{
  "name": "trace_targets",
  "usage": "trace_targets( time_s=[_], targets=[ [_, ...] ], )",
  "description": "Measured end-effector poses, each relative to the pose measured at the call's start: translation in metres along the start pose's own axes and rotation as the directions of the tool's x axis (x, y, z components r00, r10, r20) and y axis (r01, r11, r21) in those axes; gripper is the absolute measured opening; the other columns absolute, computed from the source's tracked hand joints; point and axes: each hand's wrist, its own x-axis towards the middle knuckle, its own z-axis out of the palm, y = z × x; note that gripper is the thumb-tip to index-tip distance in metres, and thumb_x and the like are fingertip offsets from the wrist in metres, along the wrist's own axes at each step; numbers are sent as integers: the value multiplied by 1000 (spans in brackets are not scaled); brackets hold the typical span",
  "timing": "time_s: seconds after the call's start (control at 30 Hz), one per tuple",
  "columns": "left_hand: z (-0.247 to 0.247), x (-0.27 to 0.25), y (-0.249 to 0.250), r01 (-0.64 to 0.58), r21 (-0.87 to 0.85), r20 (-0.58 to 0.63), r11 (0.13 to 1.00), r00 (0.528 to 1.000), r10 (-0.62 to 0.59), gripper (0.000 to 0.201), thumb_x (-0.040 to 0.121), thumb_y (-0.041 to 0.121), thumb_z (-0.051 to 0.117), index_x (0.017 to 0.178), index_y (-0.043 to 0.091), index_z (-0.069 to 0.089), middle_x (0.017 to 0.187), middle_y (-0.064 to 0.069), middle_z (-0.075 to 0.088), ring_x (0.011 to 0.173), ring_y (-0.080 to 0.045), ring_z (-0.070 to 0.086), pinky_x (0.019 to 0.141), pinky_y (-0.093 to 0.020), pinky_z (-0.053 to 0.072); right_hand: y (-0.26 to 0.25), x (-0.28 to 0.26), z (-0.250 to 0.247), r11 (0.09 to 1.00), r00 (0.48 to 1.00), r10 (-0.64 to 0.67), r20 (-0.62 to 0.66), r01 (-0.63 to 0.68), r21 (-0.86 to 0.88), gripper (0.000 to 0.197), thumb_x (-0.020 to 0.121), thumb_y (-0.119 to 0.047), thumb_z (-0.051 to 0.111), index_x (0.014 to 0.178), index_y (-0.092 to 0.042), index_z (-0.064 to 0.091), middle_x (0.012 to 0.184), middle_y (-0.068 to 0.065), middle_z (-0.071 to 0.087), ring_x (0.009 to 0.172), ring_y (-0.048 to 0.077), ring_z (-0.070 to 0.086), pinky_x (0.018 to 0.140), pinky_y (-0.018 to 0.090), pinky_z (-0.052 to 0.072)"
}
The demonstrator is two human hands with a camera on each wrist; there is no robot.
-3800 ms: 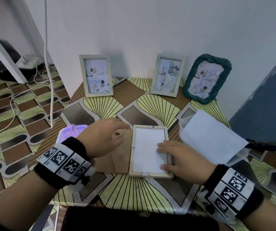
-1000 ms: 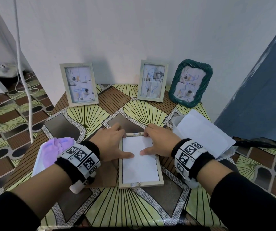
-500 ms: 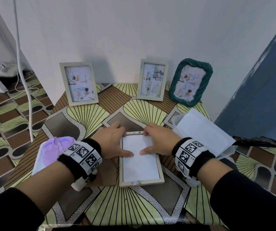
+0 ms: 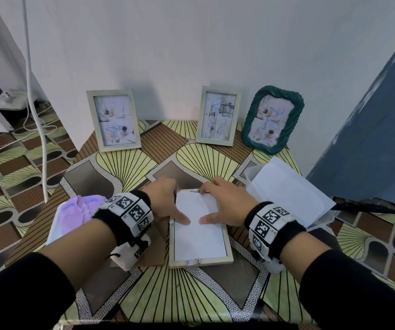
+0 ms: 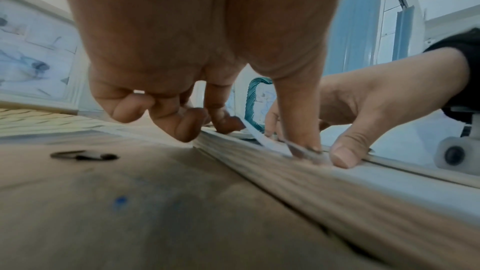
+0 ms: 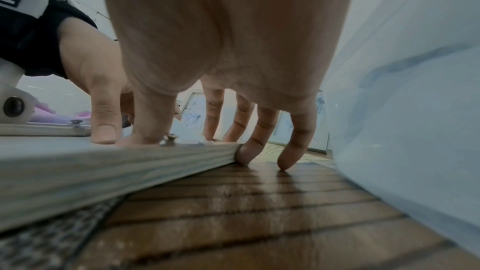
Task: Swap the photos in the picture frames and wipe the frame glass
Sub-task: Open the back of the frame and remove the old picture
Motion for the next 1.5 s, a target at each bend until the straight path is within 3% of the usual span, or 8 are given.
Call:
trace_targets(
  time_s=[0.37, 0.53, 0.67, 0.77, 0.93, 1.13, 1.37, 1.5],
  targets=[
    [11, -17, -2, -88, -46, -186, 995, 979, 78, 53, 63, 58, 79, 91, 33, 41, 86, 14, 59, 79, -9, 57, 66, -31, 48, -14, -44, -24, 993, 983, -15, -185, 37, 115, 62, 91, -47, 60, 146, -29, 36, 142, -8, 43, 123, 15, 50, 100, 38, 46],
    [1, -24, -4, -181, -222, -265, 958, 957, 120, 45, 75, 38, 78, 103, 36, 43, 80, 13, 61, 70, 0, 57, 56, -18, 42, 4, -98, -53, 994, 886, 67, -459, -19, 109, 32, 92, -44, 57, 122, -32, 56, 105, -16, 61, 97, 7, 56, 85, 33, 50],
    [-21, -35, 0, -300, -399, -407, 867, 905, 127, 42, 81, 26, 76, 110, 33, 46, 80, 8, 69, 67, -1, 63, 56, -13, 46, 30, -130, -52, 981, 923, 193, -333, -187, 51, 43, 91, -57, 51, 130, -38, 47, 106, -17, 57, 98, 5, 54, 86, 32, 49],
    [-38, -44, 10, -383, -557, -437, 737, 890, 133, 38, 83, 20, 75, 109, 29, 49, 88, 5, 75, 70, -14, 70, 62, -28, 56, 39, -139, -36, 975, 963, 215, -162, -203, 90, 50, 91, -64, 48, 135, -43, 38, 107, -16, 62, 90, -1, 58, 81, 30, 53],
    [-48, -48, 32, -358, -780, -342, 513, 931, 130, 43, 85, 12, 72, 119, 24, 49, 93, -6, 76, 80, -21, 74, 64, -28, 57, 47, -135, -11, 967, 927, 221, -302, -169, 191, 31, 100, -34, 49, 130, -35, 48, 88, -9, 69, 78, 7, 64, 73, 35, 55],
    [-19, -20, 65, -208, -646, -200, 734, 975, 100, 50, 82, 19, 76, 119, 27, 43, 83, -4, 74, 76, -19, 72, 70, -40, 61, 60, -142, -16, 876, 838, 344, -424, -124, 466, 27, 100, -29, 49, 126, -33, 56, 84, -6, 68, 72, 8, 65, 70, 40, 56],
    [1, 26, 104, -110, -273, -36, 956, 994, 104, 59, 77, 34, 78, 119, 16, 41, 93, -1, 63, 81, -18, 65, 74, -39, 59, 57, -147, -12, 906, 856, 312, -413, -136, 401, 29, 100, -33, 48, 129, -33, 53, 87, -10, 66, 75, 3, 62, 65, 21, 47],
    [8, 41, 114, -51, -223, -11, 973, 999, 50, 56, 76, 39, 79, 111, 15, 42, 93, 0, 59, 79, -16, 62, 60, -29, 56, 50, -145, -6, 942, 887, 247, -390, -125, 312, 31, 99, -37, 49, 130, -33, 52, 92, -8, 70, 81, 7, 64, 74, 31, 53]
  ],
)
